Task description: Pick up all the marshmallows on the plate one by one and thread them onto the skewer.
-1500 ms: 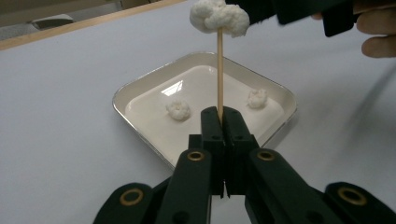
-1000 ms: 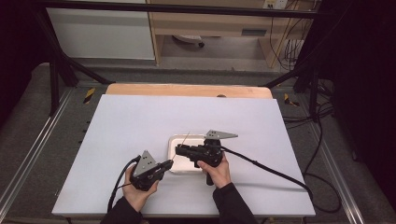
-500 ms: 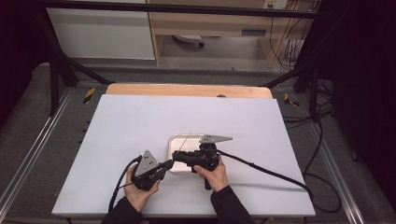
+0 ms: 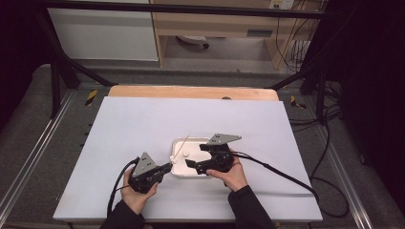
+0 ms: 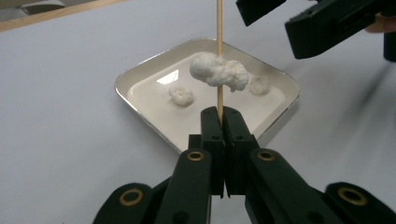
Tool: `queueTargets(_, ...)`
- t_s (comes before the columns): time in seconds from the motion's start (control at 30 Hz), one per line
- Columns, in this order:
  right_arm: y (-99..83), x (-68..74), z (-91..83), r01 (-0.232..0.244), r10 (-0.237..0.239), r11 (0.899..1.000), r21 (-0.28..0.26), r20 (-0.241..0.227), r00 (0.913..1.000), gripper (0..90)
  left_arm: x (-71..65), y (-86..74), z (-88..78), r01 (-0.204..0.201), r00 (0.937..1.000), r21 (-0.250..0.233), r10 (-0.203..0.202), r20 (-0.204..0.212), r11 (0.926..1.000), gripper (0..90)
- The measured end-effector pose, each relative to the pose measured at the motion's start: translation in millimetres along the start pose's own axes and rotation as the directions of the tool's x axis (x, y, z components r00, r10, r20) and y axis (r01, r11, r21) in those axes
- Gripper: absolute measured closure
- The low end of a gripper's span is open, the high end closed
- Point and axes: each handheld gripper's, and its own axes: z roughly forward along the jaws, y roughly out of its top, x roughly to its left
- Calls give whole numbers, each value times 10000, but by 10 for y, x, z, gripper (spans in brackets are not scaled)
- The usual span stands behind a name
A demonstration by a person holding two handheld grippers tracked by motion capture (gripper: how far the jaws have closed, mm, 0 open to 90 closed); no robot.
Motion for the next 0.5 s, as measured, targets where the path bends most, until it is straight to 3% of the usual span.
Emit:
queueTargets(0.13, -65, -97, -36, 421, -448, 9967, 700, 386, 9982, 211, 26, -23, -6, 75, 10000, 122, -76, 16, 9999, 889)
queueTargets(0.3, -176, -218, -49, 422, -516, 9901, 1339, 677, 9964, 347, 46, -35, -20, 101, 9999, 220, -102, 64, 9997, 888)
queueTargets(0.5, -267, -277, 13, 592, -764, 9764, 2078, 759, 9942, 446, 53, -36, -20, 91, 9999, 284, -95, 107, 9996, 888)
